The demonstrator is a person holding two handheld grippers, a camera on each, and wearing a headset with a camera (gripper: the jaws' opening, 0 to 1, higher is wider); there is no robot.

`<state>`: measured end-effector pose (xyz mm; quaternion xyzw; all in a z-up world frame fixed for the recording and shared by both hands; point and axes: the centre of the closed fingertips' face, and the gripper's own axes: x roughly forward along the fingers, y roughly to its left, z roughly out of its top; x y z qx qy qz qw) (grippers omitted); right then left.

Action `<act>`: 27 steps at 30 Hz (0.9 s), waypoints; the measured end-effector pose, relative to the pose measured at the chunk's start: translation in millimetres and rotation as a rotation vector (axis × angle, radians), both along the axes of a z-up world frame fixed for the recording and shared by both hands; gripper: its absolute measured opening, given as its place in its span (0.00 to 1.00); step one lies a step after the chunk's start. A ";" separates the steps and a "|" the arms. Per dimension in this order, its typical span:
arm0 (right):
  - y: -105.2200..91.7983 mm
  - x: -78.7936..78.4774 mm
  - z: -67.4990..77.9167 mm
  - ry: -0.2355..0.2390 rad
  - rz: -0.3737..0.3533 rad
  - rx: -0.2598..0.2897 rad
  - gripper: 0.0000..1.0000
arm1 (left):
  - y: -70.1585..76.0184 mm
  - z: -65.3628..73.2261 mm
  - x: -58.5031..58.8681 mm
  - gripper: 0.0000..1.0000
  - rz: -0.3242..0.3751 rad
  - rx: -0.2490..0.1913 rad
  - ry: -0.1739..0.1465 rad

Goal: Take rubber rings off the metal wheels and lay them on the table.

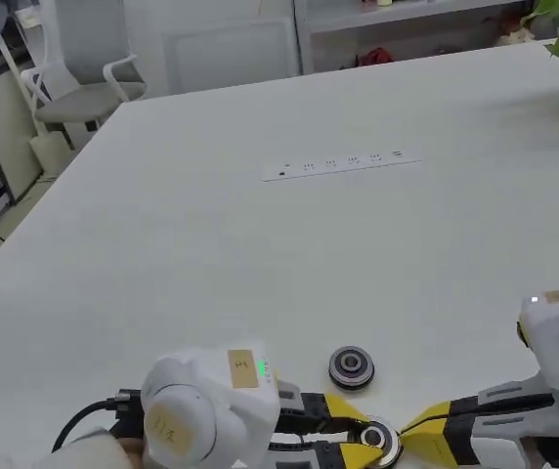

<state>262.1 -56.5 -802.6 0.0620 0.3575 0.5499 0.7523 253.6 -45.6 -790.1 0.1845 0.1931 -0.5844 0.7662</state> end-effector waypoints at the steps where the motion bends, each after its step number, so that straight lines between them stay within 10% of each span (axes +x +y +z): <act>1: -0.9 -0.1 0.1 0.007 -0.003 0.005 0.00 | 0.1 0.0 -0.2 0.14 -0.001 0.000 0.000; 11: -0.2 1.0 5.4 0.106 -0.051 0.089 0.00 | 0.3 0.3 -0.9 0.14 -0.006 0.002 0.000; 27: 7.7 -4.1 11.6 0.120 -0.047 0.115 0.00 | 0.3 0.2 -1.2 0.14 -0.012 0.006 -0.005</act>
